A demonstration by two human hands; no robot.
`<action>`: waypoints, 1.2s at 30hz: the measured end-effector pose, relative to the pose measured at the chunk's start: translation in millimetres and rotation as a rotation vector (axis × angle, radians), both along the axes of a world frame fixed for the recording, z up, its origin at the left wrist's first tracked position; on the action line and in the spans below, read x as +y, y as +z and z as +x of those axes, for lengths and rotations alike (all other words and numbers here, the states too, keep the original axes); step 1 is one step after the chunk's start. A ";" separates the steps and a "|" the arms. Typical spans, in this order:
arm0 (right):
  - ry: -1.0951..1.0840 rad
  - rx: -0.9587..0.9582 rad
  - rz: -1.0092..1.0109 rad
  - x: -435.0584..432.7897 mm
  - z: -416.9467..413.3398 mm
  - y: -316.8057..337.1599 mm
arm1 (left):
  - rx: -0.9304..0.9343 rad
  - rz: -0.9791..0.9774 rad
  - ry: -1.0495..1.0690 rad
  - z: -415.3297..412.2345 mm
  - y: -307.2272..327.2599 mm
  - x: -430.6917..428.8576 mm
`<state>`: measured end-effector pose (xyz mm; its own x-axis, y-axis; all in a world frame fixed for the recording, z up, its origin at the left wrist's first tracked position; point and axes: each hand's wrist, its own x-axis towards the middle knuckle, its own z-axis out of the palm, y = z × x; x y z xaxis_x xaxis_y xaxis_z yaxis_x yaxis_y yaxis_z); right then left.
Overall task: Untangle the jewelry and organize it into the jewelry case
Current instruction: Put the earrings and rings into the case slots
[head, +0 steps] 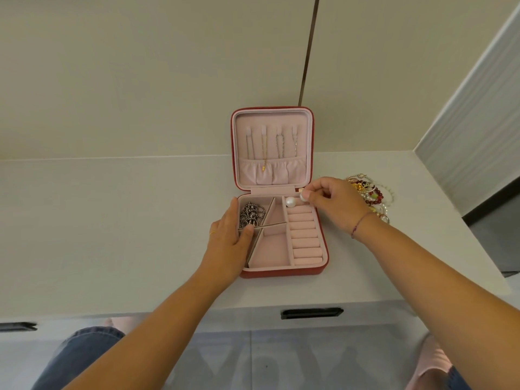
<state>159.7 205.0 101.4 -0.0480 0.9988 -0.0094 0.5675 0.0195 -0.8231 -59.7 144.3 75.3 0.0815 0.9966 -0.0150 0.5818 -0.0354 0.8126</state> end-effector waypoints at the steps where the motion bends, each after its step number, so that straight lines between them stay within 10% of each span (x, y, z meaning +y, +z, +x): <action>1: 0.002 -0.013 0.005 -0.8 -0.1 -1.0 | 0.004 0.001 0.001 0.1 -0.7 0.2; 25: -0.254 0.158 0.160 -5.3 33.5 -9.0 | -0.017 0.047 -0.033 0.0 0.3 -0.7; 36: -0.209 -0.343 0.074 29.4 88.7 -14.4 | -0.038 0.052 -0.029 5.3 6.1 -4.4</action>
